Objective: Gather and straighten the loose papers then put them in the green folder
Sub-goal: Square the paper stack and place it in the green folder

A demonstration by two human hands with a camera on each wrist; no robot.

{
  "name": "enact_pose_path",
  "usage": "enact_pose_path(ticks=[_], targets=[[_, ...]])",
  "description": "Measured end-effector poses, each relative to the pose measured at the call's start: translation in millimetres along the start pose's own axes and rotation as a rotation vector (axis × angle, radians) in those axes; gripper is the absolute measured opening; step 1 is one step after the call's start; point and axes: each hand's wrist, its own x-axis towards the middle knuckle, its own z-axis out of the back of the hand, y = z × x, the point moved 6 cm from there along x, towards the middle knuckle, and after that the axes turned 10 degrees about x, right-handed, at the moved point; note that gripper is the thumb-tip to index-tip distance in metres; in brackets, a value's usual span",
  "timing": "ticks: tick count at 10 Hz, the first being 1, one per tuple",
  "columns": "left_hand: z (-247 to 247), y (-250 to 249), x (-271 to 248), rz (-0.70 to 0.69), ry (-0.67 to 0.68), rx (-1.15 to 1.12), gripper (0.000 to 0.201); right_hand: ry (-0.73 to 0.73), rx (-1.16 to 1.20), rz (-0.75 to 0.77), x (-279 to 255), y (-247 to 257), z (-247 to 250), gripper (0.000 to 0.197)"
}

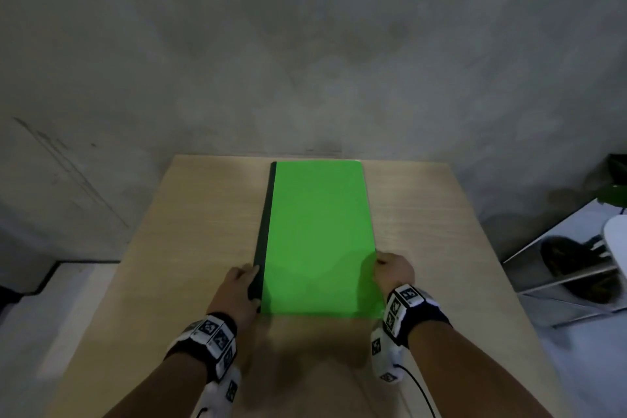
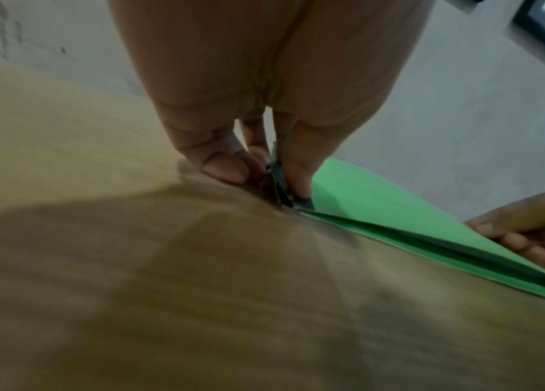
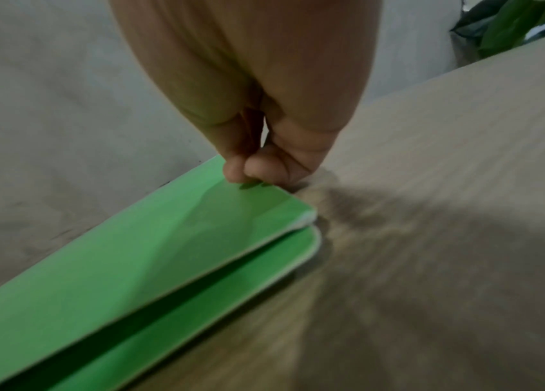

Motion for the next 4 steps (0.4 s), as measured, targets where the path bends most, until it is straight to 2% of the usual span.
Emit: enact_pose_path(ticks=[2, 4], targets=[[5.1, 2.7, 7.7, -0.001, -0.014, -0.028, 0.063, 0.006, -0.119, 0.022, 7.4, 13.9, -7.4, 0.038], [7.3, 11.3, -17.5, -0.004, -0.008, -0.163, 0.060, -0.029, -0.104, 0.076, -24.3, 13.7, 16.4, 0.038]])
